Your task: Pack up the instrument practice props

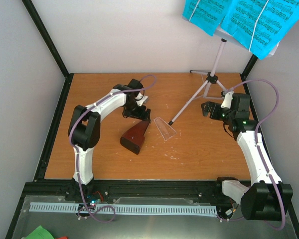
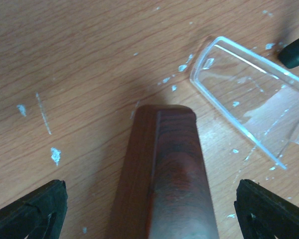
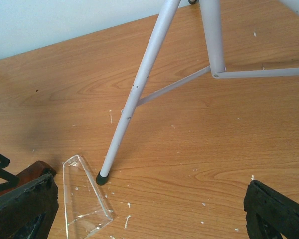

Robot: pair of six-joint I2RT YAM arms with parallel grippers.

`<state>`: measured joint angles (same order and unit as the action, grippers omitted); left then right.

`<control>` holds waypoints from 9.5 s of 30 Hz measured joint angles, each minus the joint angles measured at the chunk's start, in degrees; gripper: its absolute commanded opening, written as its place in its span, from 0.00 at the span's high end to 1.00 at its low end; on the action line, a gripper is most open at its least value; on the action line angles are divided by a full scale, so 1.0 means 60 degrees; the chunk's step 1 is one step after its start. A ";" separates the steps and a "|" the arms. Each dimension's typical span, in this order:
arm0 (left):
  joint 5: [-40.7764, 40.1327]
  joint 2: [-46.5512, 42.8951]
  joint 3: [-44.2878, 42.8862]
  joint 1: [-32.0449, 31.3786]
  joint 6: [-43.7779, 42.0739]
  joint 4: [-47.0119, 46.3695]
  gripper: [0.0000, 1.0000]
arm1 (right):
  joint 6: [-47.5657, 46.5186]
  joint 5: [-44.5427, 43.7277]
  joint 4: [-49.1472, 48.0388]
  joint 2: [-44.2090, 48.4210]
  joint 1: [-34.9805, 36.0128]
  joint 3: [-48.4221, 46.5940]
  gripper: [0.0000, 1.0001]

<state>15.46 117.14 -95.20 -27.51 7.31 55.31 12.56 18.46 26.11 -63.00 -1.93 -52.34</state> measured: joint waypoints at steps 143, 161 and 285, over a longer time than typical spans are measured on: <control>-0.0532 -1.0746 0.9406 0.0678 0.3603 -0.7581 0.00 | 0.1938 -0.7628 -0.0463 -0.3264 1.1293 -0.1701 0.67; 0.0790 -1.1996 1.1380 0.0732 0.5610 -0.7308 0.06 | 0.1359 -0.7989 -0.0368 -0.1872 1.1231 -0.2572 0.07; 0.3901 -0.9162 0.7807 0.4798 0.0211 -0.8830 0.01 | -0.3257 -0.2208 -0.9949 -0.2164 0.9704 0.3952 0.16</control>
<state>38.87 62.17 -48.36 1.28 8.58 2.33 -6.98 5.21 -33.58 -75.99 56.29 -28.62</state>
